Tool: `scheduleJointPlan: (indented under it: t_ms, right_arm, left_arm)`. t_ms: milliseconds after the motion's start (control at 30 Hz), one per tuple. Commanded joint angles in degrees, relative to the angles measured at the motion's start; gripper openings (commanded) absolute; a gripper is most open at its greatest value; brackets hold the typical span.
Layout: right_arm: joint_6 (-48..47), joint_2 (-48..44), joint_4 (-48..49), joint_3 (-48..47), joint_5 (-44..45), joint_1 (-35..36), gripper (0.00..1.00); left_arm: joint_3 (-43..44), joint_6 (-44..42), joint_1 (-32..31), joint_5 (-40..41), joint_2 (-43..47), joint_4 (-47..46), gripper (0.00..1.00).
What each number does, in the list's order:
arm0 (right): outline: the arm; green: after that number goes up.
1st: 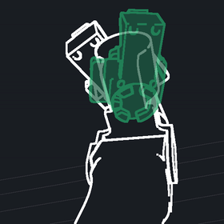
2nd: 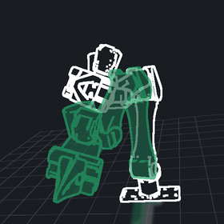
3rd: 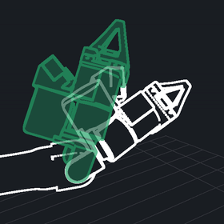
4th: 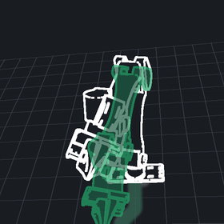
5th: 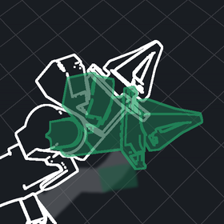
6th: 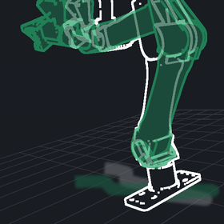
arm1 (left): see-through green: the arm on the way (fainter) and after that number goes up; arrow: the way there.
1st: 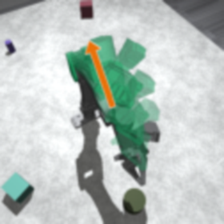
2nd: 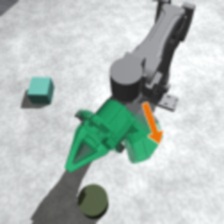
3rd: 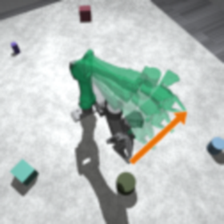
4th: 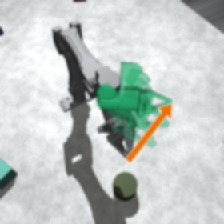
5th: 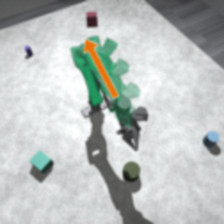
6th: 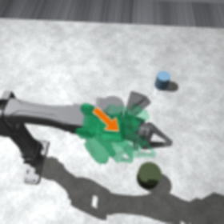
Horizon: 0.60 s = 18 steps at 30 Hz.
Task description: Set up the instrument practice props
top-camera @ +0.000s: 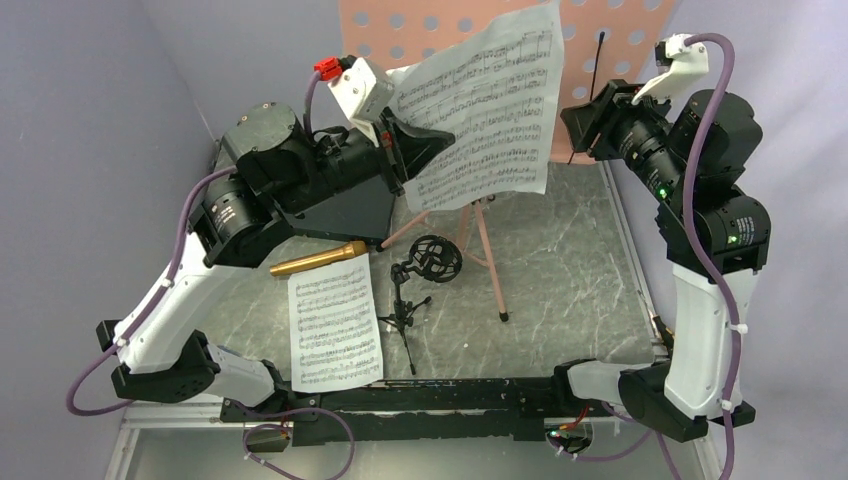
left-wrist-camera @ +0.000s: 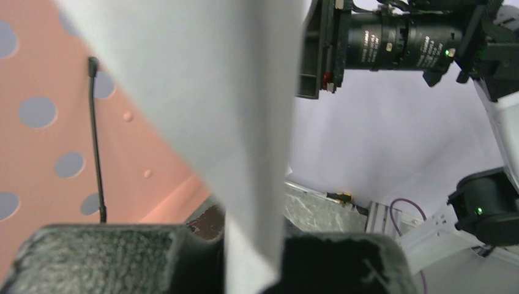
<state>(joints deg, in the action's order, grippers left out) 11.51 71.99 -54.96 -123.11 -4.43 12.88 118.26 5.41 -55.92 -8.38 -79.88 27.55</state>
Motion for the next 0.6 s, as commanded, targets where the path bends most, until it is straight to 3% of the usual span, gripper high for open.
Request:
scheduleJointPlan:
  t_ms: [0, 267, 567]
  right_arm:
    - [-1.13, -0.86, 5.16, 0.34, 2.57, -0.26, 0.46]
    - [-1.54, -1.42, 6.45, 1.91, 3.97, -0.22, 0.45]
    - [-1.01, -2.37, 8.57, 2.48, 3.45, -0.17, 0.47]
  left_arm:
    - [2.0, -2.09, -0.17, 4.32, -0.12, -6.69, 0.03]
    - [0.49, -1.96, -0.19, 7.85, 0.06, -14.35, 0.03]
    - [4.72, -3.17, -0.18, 7.67, -3.12, -15.42, 0.03]
